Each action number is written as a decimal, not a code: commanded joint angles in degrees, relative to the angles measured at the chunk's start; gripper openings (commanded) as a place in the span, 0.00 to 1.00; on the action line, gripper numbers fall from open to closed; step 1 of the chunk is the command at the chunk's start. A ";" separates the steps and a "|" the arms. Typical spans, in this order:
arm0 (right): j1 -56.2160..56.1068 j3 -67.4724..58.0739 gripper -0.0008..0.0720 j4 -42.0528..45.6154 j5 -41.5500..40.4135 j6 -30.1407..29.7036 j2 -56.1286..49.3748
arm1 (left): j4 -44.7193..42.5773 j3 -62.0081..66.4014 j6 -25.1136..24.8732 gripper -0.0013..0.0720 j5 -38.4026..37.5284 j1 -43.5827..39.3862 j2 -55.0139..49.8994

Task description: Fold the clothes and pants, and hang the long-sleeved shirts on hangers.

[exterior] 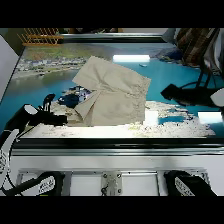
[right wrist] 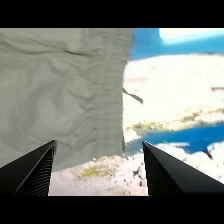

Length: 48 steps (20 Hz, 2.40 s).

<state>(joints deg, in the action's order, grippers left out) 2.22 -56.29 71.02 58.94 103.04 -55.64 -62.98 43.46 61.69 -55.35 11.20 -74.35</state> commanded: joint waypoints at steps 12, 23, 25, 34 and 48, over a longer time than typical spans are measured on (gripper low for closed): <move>-15.13 26.36 0.80 -28.79 -42.84 8.96 -15.02 | 0.11 0.68 0.28 0.03 -2.08 0.39 0.04; -19.52 19.74 0.09 -28.63 -43.89 -1.25 -22.47 | 0.15 0.68 0.31 0.03 -2.10 0.39 0.04; -19.37 19.43 0.04 -28.57 -43.12 -5.16 -21.24 | 0.02 1.18 1.64 0.03 -2.14 0.46 0.66; -8.37 -21.66 0.04 -14.03 -1.29 -8.76 -4.13 | 3.04 42.42 19.17 0.03 -9.94 -1.60 22.12; -8.39 -31.41 0.04 -14.56 18.69 18.84 13.40 | 2.58 52.83 22.86 0.03 6.54 -14.12 29.88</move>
<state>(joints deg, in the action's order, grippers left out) -6.20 -88.49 55.57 71.07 115.31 -41.67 -60.20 98.85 83.15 -50.13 -2.42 -40.51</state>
